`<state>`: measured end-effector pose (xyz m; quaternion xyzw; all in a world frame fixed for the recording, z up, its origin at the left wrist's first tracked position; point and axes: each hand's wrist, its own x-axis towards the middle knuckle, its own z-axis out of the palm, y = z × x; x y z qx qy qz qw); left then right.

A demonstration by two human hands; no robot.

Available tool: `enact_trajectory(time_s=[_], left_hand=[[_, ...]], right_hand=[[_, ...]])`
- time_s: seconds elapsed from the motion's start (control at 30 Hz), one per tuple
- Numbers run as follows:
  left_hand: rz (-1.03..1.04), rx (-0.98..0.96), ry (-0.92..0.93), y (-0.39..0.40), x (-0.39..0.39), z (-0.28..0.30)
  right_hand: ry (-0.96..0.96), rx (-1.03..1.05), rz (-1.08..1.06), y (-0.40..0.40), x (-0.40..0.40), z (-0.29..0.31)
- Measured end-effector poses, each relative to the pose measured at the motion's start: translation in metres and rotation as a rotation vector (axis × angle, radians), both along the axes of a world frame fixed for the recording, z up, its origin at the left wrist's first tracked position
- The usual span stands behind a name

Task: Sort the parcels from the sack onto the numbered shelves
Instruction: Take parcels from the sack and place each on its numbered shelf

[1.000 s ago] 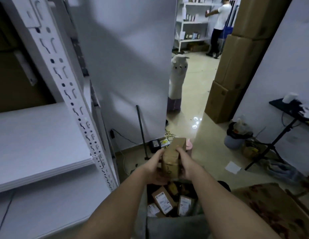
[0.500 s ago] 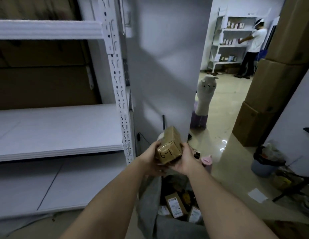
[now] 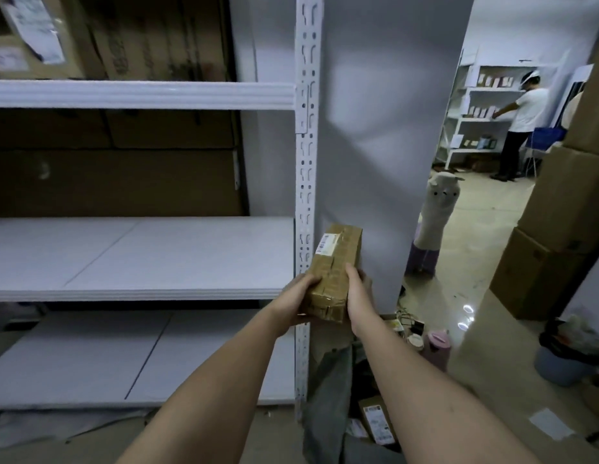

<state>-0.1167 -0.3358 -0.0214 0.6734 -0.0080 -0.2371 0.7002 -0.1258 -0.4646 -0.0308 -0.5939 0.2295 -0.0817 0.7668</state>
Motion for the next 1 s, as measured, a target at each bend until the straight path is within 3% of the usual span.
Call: enact_trajectory(time_s=[0.27, 0.43, 0.67, 1.0], left_hand=[[0.087, -0.063, -0.288, 0.099, -0.012, 0.019], [0.200, -0.118, -0.406, 0.160, -0.015, 0.037], [0.404, 0.034, -0.700, 0.222, 0.003, 0.086], [0.534, -0.065, -0.757, 0.271, 0.055, 0.189]], right_hand=[[-0.205, -0.282, -0.053, 0.096, -0.014, 0.021], [-0.314, -0.334, -0.016, 0.160, -0.006, 0.049], [-0.485, -0.419, 0.033, 0.229, 0.028, 0.105], [-0.760, -0.453, 0.237, 0.289, 0.093, 0.199]])
